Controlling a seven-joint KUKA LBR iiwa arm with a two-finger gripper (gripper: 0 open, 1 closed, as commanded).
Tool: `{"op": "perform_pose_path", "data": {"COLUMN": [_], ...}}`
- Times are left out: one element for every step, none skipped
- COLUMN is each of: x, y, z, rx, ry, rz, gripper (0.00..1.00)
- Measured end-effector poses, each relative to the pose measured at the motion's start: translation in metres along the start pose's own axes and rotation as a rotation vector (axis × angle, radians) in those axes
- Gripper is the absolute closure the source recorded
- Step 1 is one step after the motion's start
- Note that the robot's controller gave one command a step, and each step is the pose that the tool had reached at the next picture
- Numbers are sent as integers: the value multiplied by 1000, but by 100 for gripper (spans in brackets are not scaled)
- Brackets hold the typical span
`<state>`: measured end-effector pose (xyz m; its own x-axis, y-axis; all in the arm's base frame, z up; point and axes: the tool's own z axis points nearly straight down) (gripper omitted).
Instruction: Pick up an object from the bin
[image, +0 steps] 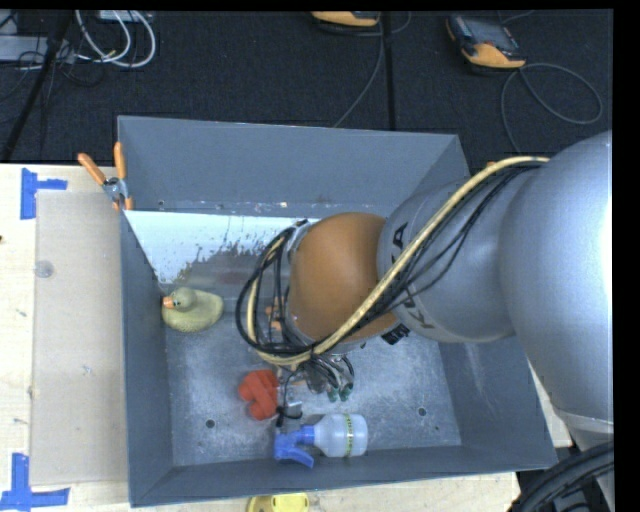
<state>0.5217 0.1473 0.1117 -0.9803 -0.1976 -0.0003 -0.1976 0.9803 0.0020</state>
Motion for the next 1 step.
{"op": "perform_pose_path", "data": {"x": [-16], "y": [18], "z": [36], "rx": [-1], "ry": [5], "rz": [-170], "gripper": [100]}}
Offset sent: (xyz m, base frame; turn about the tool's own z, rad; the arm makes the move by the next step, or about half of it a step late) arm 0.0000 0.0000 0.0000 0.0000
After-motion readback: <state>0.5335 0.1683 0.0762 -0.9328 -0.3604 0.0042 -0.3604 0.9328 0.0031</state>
